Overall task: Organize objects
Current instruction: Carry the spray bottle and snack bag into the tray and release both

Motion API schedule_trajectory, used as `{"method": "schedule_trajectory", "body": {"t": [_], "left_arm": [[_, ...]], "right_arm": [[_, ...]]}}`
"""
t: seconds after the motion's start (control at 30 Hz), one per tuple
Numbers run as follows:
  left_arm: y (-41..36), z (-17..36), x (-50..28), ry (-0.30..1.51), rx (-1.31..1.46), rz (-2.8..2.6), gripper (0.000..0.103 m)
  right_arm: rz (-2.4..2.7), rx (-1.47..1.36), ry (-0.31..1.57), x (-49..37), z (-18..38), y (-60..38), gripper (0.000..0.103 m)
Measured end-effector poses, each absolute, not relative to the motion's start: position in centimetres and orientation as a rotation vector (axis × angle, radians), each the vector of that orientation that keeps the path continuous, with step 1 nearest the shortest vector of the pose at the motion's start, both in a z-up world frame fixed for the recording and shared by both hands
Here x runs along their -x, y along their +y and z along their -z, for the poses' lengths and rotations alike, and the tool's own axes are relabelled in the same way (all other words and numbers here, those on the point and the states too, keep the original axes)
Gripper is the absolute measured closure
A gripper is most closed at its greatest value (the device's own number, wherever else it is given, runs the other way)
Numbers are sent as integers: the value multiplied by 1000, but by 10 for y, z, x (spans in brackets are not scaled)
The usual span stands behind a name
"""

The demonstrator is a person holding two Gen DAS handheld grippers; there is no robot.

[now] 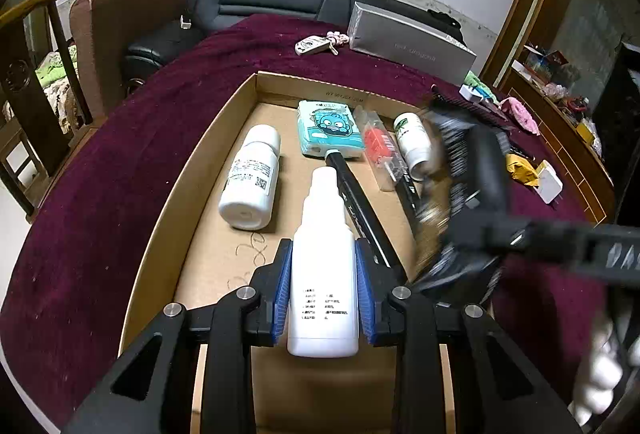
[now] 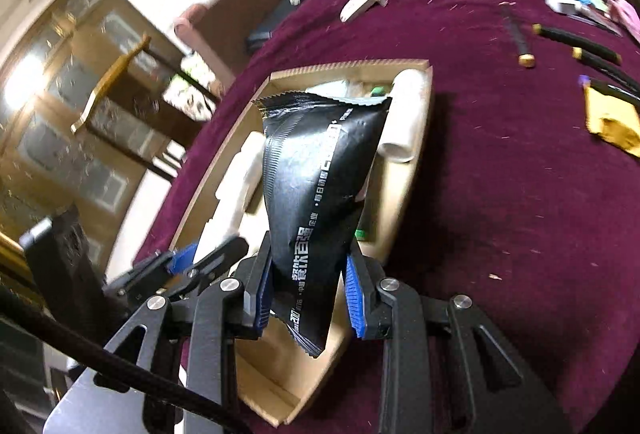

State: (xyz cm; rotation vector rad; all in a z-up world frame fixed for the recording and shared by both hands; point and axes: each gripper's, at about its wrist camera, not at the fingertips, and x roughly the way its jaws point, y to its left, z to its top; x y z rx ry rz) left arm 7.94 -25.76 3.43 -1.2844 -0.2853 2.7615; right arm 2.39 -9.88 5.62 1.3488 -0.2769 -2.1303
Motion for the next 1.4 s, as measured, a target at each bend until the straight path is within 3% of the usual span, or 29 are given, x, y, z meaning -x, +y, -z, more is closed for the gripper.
{"method": "schedule_trajectory", "body": {"t": [0.53,0.77,1.0,1.17,1.4], "left_arm": [[-262,-36,-81,-359,1246,-2752,77],[-271,-50,-93,-435,1176,-2788,67],[-277,-73,-110,-481,1055,-2844,63],[-257,-92,-115,-416,1001,-2843,60],[-205,-109,-120,-301,970,-2754,56]], "right_arm": [[2235,-1418,77,1,-39,-142,72],[2238,-1415,113,5,-41,-151,69],[2267,-1265,57,-15,-69,-137,67],[2331,-1111,6,-40,-98,-106,54],[2494,-1073,-251,-50,-115,-4,49]]}}
